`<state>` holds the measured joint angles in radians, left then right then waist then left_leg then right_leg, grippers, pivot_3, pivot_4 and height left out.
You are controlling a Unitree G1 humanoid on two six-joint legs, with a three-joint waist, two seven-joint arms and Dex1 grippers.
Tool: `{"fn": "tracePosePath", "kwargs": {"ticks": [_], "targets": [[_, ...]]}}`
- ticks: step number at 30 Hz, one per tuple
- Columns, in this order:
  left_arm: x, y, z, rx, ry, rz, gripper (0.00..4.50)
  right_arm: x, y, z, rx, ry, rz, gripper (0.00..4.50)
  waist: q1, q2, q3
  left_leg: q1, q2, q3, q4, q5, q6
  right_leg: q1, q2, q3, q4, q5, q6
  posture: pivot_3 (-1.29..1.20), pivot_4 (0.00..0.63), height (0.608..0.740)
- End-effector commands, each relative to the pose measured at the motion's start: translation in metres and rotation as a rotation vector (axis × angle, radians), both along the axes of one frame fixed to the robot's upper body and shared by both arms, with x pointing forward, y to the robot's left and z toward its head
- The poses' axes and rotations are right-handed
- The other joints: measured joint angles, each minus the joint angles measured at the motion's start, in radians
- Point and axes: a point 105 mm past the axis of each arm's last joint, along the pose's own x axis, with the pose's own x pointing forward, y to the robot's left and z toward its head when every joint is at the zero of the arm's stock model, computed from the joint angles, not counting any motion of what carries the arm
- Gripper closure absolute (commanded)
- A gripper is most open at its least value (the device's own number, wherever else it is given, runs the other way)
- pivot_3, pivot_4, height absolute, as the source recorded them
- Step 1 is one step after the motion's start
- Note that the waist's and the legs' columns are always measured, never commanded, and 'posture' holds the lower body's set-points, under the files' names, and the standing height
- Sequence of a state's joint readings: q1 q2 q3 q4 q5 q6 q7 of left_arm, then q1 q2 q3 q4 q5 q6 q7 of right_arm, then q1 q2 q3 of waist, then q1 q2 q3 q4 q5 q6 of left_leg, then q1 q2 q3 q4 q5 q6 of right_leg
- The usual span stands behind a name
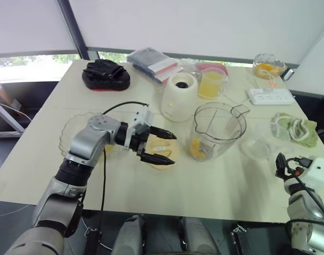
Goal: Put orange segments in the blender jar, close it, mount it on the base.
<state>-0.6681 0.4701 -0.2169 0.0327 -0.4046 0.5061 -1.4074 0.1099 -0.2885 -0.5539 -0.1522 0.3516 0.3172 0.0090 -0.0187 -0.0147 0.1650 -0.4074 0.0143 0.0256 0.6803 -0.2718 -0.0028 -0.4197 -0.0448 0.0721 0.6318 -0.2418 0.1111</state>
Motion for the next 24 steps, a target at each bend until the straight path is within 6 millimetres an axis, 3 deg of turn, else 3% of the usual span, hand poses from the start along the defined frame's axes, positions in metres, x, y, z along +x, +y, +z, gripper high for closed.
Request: {"fn": "tracePosePath", "kwargs": {"ticks": [1, 24], "targets": [[0.002, 0.001, 0.010, -0.024, -0.054, 0.021, 0.09, 0.002, -0.007, 0.010, -0.040, -0.036, -0.035, 0.60, 0.000, 0.000, 0.000, 0.000, 0.000, 0.000, 0.000, 0.000, 0.000, 0.000, 0.000, 0.000, 0.000, 0.000, 0.000, 0.00, 0.150, 0.740], [0.006, 0.003, 0.011, -0.005, -0.108, 0.055, 0.09, 0.027, -0.033, 0.014, -0.026, -0.082, -0.100, 0.60, -0.004, 0.001, 0.000, 0.000, -0.001, 0.000, 0.000, 0.000, 0.000, 0.000, 0.000, 0.000, 0.000, 0.000, 0.000, 0.00, 0.150, 0.740]]}}
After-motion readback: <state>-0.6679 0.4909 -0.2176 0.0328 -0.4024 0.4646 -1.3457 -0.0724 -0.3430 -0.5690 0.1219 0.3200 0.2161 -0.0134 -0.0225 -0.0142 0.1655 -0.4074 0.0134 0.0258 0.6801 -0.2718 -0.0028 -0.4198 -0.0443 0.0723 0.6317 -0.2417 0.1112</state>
